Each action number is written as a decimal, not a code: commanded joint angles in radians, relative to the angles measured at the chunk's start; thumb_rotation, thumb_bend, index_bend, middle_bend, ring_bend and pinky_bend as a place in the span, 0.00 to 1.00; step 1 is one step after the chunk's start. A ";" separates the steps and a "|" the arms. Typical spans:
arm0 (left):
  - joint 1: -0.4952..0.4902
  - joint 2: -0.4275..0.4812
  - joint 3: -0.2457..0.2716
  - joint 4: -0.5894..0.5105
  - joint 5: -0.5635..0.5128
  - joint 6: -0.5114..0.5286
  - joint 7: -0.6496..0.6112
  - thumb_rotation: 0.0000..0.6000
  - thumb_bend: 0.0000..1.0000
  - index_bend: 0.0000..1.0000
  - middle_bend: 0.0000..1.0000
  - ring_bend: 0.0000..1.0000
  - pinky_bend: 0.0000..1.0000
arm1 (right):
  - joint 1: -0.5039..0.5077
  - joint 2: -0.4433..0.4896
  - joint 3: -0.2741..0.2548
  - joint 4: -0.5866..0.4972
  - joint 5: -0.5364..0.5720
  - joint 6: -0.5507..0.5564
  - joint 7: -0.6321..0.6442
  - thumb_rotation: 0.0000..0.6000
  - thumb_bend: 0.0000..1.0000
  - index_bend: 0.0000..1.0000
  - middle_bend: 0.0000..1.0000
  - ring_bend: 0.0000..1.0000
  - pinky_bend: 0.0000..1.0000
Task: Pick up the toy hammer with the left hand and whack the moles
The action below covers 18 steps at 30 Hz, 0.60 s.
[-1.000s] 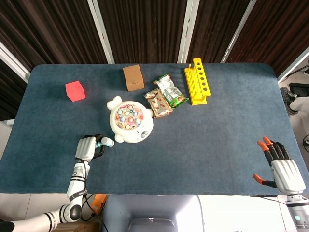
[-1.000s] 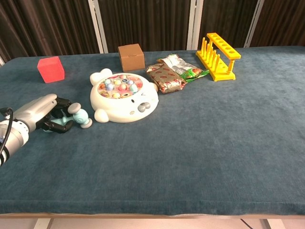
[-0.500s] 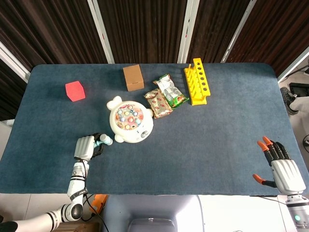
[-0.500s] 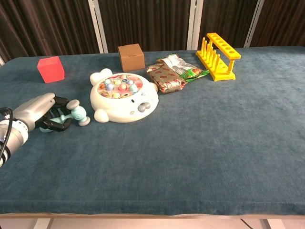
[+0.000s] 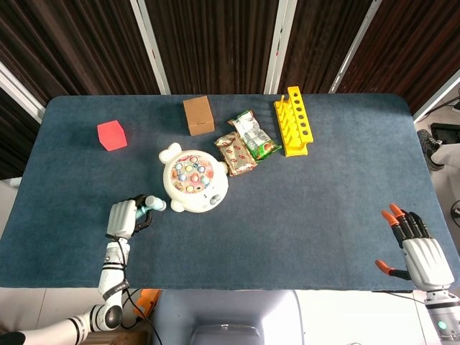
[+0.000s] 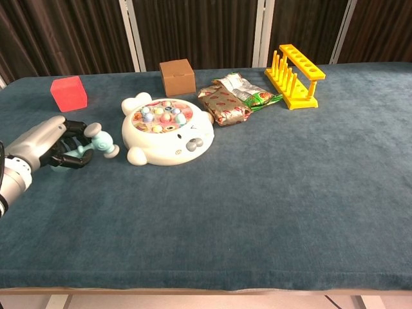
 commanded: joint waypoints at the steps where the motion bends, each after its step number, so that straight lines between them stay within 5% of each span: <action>1: 0.010 0.028 -0.008 -0.039 0.021 0.008 -0.055 1.00 0.80 0.60 0.77 0.68 0.90 | 0.000 0.000 0.000 0.000 -0.001 -0.001 0.000 1.00 0.22 0.00 0.00 0.00 0.00; 3: 0.011 0.047 -0.015 -0.067 0.026 0.006 -0.075 1.00 0.81 0.58 0.79 0.72 0.99 | 0.001 0.000 -0.001 0.000 -0.002 -0.002 0.000 1.00 0.22 0.00 0.00 0.00 0.00; 13: -0.018 0.111 -0.063 -0.180 0.017 -0.012 -0.062 1.00 0.82 0.57 0.86 0.85 1.00 | 0.003 0.002 -0.005 -0.002 -0.004 -0.010 -0.002 1.00 0.22 0.00 0.00 0.00 0.00; 18: -0.130 0.143 -0.169 -0.199 -0.105 -0.096 0.110 1.00 0.83 0.56 0.88 0.90 1.00 | 0.002 0.005 -0.006 -0.005 -0.005 -0.009 0.003 1.00 0.22 0.00 0.00 0.00 0.00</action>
